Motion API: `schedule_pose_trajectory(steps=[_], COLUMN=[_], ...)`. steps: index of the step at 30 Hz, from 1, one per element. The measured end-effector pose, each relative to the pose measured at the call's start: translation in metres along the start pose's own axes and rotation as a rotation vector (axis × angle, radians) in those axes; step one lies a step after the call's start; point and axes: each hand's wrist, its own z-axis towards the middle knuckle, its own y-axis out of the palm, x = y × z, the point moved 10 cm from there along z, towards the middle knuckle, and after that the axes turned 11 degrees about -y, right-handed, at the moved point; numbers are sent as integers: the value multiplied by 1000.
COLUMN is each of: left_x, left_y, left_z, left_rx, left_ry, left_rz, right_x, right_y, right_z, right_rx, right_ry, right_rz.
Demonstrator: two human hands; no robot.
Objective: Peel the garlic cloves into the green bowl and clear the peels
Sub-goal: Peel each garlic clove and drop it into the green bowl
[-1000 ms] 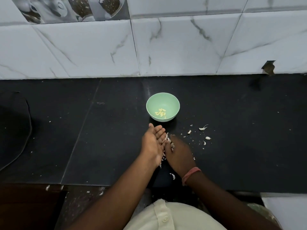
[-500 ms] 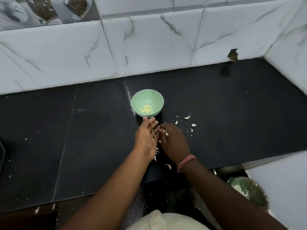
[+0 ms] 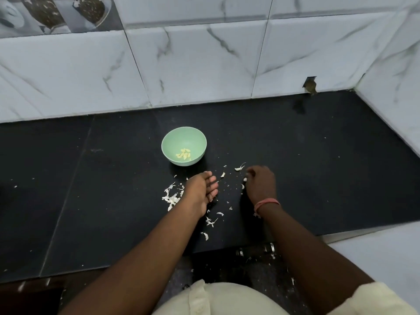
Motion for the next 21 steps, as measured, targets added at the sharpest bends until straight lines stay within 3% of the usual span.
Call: schedule_pose_trajectory(steps=[3,7,11,15,21], left_x=[-2,-5,-9,-11,-4], left_y=[13,23,15,0,-19], left_z=[2,2,1,3,2], left_rx=[20,44,93,143,207], left_ry=[16,52,88,137,207], left_rz=[-29,-75,-121,-147,-148], right_x=[-22,-28,-13,-49,-78], right_y=[7,27,32,30,61], right_z=[19,30,37,23,-8], right_rx=[-86,-242,-230,-207,-419], right_ry=[-234,-385,-350,-521,-384], right_rz=[-103,-238,-179,-46,145])
